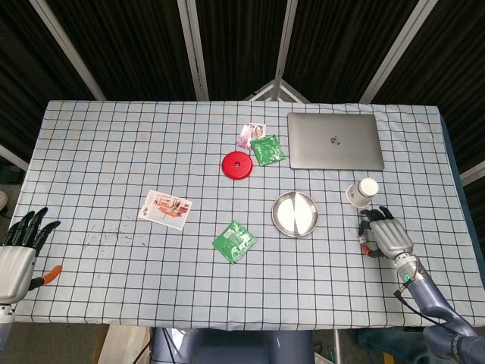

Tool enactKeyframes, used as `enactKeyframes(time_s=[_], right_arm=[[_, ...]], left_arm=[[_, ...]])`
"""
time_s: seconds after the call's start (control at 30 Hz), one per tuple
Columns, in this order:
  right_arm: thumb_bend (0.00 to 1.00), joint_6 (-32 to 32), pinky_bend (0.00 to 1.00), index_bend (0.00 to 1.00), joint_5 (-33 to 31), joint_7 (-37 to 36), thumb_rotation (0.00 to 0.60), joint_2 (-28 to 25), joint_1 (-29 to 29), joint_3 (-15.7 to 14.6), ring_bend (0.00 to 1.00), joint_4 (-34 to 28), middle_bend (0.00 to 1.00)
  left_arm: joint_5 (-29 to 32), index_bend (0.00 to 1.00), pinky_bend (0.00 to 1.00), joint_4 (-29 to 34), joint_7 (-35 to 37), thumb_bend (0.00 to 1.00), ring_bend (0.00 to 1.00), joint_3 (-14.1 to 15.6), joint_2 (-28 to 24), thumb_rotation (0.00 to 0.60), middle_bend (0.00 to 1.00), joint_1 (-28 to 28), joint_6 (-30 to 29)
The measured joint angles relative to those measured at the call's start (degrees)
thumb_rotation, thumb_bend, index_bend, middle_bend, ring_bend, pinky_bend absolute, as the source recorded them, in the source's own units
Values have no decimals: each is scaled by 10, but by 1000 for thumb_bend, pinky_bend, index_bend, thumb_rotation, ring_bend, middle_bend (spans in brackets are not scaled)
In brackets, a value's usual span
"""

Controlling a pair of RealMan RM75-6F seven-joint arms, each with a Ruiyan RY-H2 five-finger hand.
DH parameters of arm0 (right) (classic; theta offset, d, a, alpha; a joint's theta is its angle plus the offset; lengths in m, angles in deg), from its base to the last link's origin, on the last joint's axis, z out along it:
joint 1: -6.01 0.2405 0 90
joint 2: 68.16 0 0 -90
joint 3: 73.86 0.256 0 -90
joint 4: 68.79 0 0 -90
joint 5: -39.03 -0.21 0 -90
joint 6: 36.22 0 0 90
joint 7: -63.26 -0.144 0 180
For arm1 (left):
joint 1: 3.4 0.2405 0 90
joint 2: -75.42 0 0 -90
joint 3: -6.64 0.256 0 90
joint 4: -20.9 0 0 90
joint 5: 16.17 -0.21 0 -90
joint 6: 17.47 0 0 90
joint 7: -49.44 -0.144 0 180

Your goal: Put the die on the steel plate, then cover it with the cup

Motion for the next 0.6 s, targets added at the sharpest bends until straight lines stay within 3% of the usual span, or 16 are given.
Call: enactKeyframes(time_s=[0.6], right_arm=[[368, -8, 24, 543, 1, -16, 600, 9, -2, -5, 156, 17, 158]], left_arm=[[0, 183, 128, 0, -5, 260, 0, 2, 2, 600, 0, -1, 2]])
